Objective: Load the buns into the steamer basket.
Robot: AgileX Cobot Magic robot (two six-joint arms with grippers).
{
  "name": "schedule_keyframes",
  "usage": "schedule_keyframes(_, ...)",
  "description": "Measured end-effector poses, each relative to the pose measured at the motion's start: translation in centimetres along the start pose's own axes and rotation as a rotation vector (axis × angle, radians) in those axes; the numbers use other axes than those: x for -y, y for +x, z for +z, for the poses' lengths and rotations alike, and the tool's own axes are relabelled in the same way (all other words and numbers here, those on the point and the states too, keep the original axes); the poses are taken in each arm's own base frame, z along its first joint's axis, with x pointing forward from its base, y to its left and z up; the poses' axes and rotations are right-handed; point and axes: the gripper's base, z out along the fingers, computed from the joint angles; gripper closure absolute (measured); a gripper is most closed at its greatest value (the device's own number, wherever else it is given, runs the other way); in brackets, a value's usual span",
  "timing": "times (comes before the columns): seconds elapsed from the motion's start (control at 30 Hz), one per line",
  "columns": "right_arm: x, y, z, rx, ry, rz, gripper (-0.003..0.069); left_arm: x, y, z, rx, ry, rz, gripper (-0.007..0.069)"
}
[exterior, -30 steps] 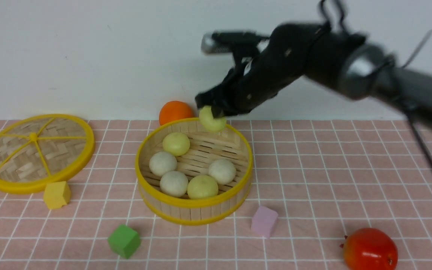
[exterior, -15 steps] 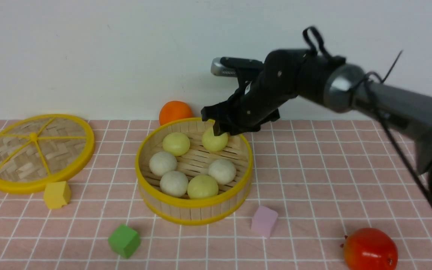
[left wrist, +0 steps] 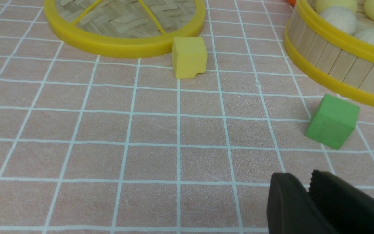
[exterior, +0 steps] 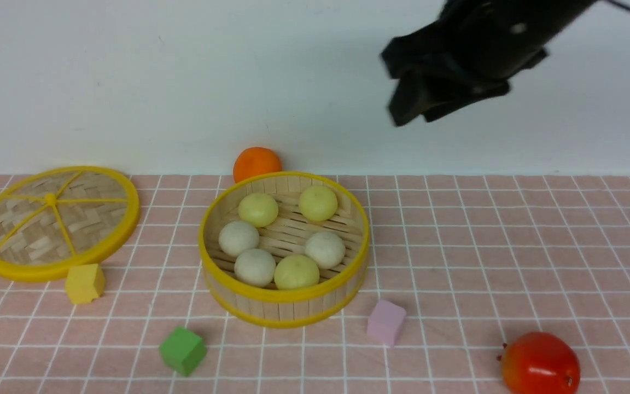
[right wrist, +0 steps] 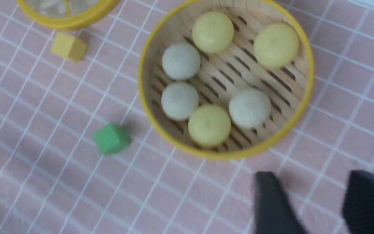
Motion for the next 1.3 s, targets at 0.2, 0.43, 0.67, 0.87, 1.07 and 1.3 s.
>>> schedule_keyframes(0.2, -0.4, 4.0, -2.0, -0.059, 0.001, 0.012, 0.0664, 0.0, 0.0, 0.0, 0.0, 0.0, 0.0, 0.0479)
schedule_keyframes(0.43, 0.0, 4.8, -2.2, -0.075, 0.042, -0.004, 0.0664, 0.0, 0.0, 0.0, 0.0, 0.0, 0.0, 0.0479)
schedule_keyframes(0.67, 0.1, 4.8, -2.2, -0.076, 0.052, -0.008, 0.0664, 0.0, 0.0, 0.0, 0.0, 0.0, 0.0, 0.0479)
schedule_keyframes(0.87, 0.7, 6.8, -5.0, 0.078, 0.175, -0.053, 0.066, 0.0, 0.0, 0.0, 0.0, 0.0, 0.0, 0.0479)
schedule_keyframes(1.07, 2.2, 15.2, -8.7, 0.379, 0.265, 0.0, 0.0658, 0.0, 0.0, 0.0, 0.0, 0.0, 0.0, 0.0479)
schedule_keyframes(1.3, 3.9, 29.0, -7.6, 0.675, 0.483, 0.092, 0.0655, 0.0, 0.0, 0.0, 0.0, 0.0, 0.0, 0.0479)
